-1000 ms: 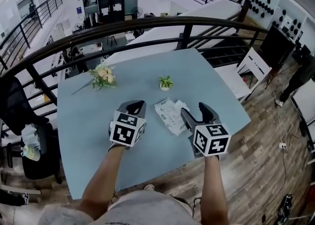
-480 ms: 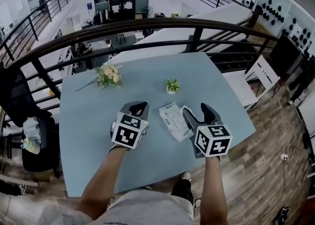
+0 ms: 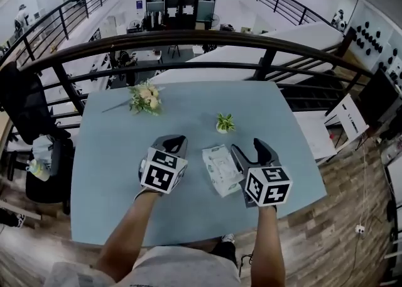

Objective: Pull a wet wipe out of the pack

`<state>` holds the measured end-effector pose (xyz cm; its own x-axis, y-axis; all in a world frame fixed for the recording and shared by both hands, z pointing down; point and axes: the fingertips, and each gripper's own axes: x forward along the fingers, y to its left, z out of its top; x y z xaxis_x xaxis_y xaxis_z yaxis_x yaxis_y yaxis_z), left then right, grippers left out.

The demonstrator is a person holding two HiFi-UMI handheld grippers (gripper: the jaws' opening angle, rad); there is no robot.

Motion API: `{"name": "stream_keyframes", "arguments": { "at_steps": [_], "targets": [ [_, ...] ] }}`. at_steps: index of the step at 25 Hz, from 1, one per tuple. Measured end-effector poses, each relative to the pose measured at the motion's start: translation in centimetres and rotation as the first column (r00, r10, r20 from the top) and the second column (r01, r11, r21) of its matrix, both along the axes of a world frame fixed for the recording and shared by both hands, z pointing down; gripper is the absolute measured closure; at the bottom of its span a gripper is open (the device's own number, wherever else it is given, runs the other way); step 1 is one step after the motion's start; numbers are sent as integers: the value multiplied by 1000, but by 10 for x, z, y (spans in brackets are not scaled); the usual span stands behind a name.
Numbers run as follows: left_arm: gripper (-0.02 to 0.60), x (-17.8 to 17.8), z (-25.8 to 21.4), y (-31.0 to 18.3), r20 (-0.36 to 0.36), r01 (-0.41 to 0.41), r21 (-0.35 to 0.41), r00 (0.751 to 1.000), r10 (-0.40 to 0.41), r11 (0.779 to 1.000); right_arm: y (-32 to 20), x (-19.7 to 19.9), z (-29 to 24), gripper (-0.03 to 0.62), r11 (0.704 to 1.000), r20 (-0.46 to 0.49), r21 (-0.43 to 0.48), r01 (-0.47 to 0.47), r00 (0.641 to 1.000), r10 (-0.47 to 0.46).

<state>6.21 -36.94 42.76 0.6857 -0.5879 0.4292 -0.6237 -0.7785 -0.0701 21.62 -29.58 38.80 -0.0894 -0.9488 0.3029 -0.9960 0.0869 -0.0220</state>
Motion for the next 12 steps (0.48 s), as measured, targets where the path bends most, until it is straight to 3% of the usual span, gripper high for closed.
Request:
{"name": "stream_keyframes", "arguments": {
  "at_steps": [5,12],
  "targets": [
    [588,10,-2,-2,-28,38,-17,999,-38,999,-9,16,3,287,999,8,2,32,999,-32],
    [588,16,-2,-3,-4,95,-2,995,-95,995,-15,27,7,287,996,26,5,84,996,-84]
  ]
}}
